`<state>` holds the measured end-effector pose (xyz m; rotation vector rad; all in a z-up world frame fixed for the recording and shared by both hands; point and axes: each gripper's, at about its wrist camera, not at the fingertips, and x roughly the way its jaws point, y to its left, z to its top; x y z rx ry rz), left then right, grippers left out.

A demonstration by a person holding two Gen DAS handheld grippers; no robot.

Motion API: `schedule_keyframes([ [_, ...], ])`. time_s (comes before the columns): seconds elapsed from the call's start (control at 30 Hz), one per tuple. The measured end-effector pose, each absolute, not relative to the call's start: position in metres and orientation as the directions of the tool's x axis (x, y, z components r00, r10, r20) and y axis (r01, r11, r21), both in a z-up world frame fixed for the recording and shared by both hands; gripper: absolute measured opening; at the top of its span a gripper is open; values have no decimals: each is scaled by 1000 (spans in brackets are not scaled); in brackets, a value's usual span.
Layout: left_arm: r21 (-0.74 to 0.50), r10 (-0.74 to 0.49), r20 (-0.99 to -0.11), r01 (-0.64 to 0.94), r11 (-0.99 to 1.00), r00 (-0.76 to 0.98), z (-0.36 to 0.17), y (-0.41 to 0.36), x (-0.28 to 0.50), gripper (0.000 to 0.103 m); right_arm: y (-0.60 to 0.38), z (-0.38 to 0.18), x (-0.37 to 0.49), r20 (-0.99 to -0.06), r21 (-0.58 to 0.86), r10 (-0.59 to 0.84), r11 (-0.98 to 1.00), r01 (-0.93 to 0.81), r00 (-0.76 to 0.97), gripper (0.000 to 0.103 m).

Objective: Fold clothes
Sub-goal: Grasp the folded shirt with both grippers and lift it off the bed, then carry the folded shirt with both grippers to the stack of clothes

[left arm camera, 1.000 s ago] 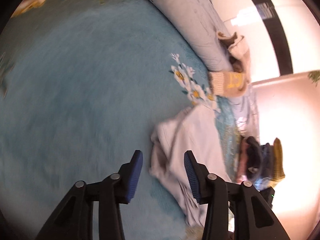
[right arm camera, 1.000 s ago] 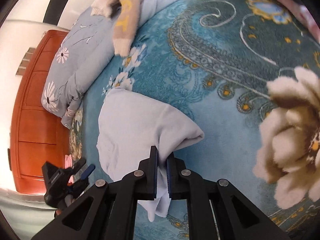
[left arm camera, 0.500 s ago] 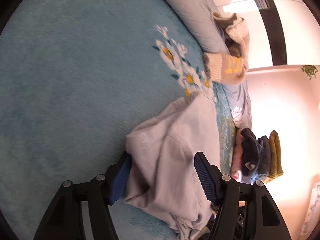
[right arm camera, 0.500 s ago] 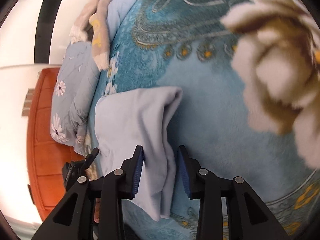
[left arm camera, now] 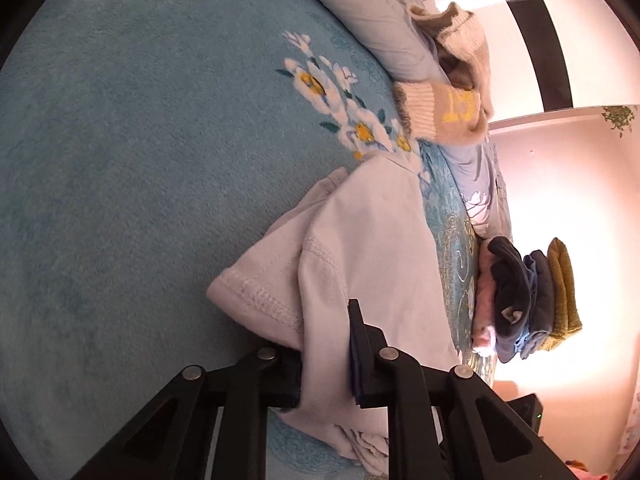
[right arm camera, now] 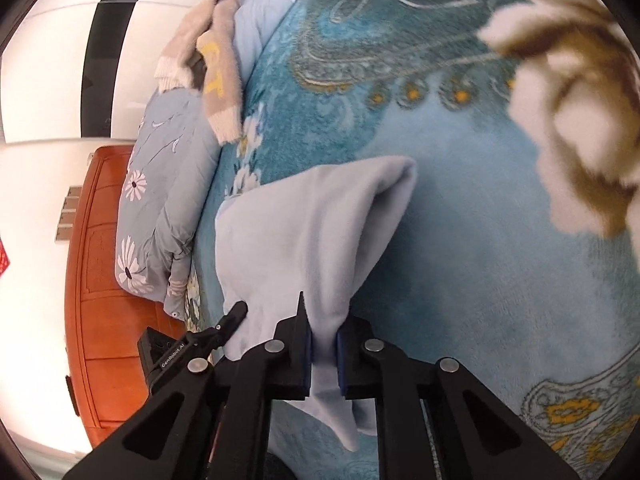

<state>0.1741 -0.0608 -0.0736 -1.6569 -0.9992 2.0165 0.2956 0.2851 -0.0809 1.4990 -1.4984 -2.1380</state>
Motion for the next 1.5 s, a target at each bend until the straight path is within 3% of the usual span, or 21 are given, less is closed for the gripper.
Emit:
schedule_keyframes([
  [0.2,-752,718,-659,189,-631,-225,-53,-48,218,15,327,-44,266,-652,752,-609,-594,-286,-452,7],
  [0.33,-712,686,-701,150,-686,-196,-54,-31,229,18,335,-47,255,-714,694,-594,-669,-265,-370,7],
  [0.47,-693,672,-721,177,-699,-169,-55,-36,232,22,338,-68,261,-718,695,-604,-652,-302,-347,7],
  [0.63,-665,630,-745,179,-725,-218,-44,-55,236,43,344,-85,273,-678,735,-630,-590,-334,-380,8],
  [0.8,-526,479,-838,160,-835,-261,-38,-61,215,49,348,-90,277,-646,764,-649,-546,-345,-403,8],
  [0.83,-540,488,-829,167,-825,-272,-39,-64,213,57,348,-89,276,-642,767,-651,-544,-340,-405,8],
  [0.9,-590,543,-801,178,-788,-252,-48,-66,210,65,348,-91,276,-634,774,-658,-538,-335,-407,9],
  [1.07,-658,630,-752,148,-739,-197,-66,-54,202,65,351,-98,276,-618,786,-668,-506,-355,-415,11],
  [1.13,-674,653,-738,123,-729,-173,-70,-44,200,73,352,-99,277,-621,783,-665,-508,-359,-415,11],
  [1.2,-673,654,-738,107,-732,-167,-70,-37,197,79,354,-101,278,-630,776,-657,-511,-370,-415,32],
  [1.23,-675,656,-736,109,-729,-168,-71,-36,196,79,356,-102,279,-631,775,-655,-507,-378,-416,36],
  [1.5,-699,680,-713,97,-709,-170,-71,-25,192,81,347,-109,278,-599,798,-702,-478,-367,-385,36],
])
